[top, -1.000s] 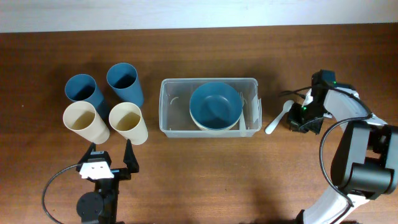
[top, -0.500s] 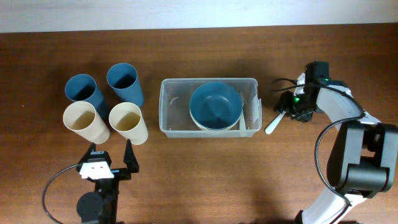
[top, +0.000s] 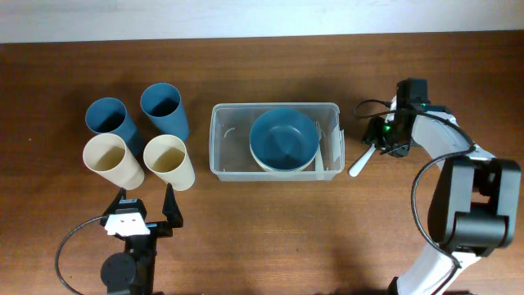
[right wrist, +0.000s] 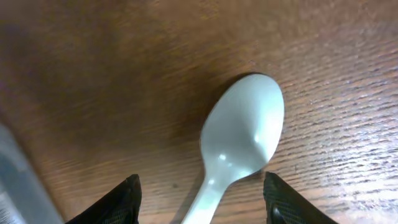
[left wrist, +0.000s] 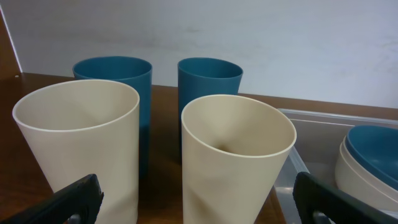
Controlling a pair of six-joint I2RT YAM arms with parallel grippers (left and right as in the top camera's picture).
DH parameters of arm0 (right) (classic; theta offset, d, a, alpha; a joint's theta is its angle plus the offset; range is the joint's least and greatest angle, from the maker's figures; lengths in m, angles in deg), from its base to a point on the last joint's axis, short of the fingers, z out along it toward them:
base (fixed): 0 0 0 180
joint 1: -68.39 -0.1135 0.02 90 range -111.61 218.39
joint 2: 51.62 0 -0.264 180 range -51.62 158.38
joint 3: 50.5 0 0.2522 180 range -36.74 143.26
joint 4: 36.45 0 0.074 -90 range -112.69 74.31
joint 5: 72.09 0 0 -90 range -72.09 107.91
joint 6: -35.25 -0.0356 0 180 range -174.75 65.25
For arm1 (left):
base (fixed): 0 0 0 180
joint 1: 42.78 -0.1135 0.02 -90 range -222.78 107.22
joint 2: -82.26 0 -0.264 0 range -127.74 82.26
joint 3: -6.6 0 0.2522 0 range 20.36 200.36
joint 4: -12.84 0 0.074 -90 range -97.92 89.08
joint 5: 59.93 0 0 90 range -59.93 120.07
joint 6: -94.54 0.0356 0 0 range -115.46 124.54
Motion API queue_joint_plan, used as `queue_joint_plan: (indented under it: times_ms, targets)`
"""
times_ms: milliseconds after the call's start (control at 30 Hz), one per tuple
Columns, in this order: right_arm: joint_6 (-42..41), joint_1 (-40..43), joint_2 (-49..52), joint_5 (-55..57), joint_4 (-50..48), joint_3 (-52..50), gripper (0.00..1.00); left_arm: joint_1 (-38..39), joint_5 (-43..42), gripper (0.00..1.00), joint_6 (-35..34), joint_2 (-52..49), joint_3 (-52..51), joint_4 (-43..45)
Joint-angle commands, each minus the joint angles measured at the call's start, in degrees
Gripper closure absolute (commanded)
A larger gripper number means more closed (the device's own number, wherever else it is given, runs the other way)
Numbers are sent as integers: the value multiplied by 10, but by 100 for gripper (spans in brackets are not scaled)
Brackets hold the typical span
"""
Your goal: Pack container
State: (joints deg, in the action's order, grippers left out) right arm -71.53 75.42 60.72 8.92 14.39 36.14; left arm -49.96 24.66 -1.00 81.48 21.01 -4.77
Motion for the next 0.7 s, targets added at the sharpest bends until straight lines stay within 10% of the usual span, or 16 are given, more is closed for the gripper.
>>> queue_joint_plan:
  times_ms: [0, 667]
  targets:
    - [-21, -3, 24, 19, -10, 6, 42, 2, -4, 0, 9, 5, -1, -4]
    - [-37, -3, 52, 52, -29, 6, 77, 2, -4, 0, 9, 5, -1, -4]
